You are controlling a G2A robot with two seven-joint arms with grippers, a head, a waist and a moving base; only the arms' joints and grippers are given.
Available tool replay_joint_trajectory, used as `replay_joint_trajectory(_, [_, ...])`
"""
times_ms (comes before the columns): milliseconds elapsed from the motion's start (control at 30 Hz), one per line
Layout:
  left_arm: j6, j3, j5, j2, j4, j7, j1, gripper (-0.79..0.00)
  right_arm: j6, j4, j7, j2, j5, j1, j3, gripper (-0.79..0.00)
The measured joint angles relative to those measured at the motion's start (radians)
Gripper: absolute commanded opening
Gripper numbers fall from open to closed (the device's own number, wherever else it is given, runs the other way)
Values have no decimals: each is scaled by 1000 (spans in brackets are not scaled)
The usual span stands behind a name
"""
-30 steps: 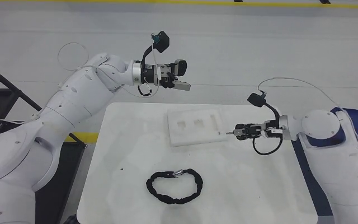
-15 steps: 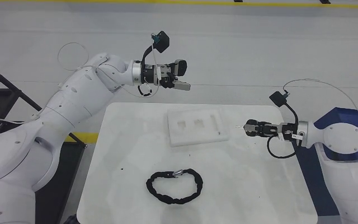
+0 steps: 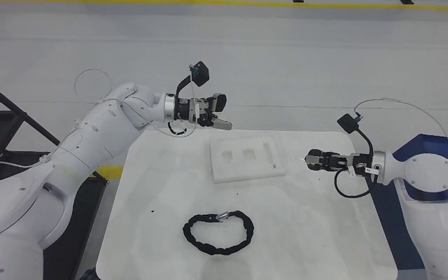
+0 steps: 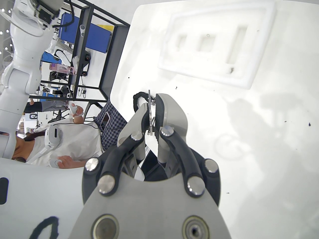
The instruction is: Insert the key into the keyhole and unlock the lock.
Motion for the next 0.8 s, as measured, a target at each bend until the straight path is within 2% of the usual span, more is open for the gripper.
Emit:
replay_joint_trajectory(300, [-29, -62, 168, 84, -129, 52, 180, 0, 0, 0, 0, 0, 0, 0, 0, -785])
replay_joint_trajectory(400, [5, -83, 243, 106, -168, 58, 226, 0, 0, 0, 0, 0, 0, 0, 0, -785])
replay_joint_trajectory(600, [14, -108, 337, 137, -230, 38, 303, 0, 0, 0, 0, 0, 0, 0, 0, -785])
replay_joint_trajectory(800, [4, -102, 356, 143, -250, -22, 354, 0, 0, 0, 0, 0, 0, 0, 0, -785])
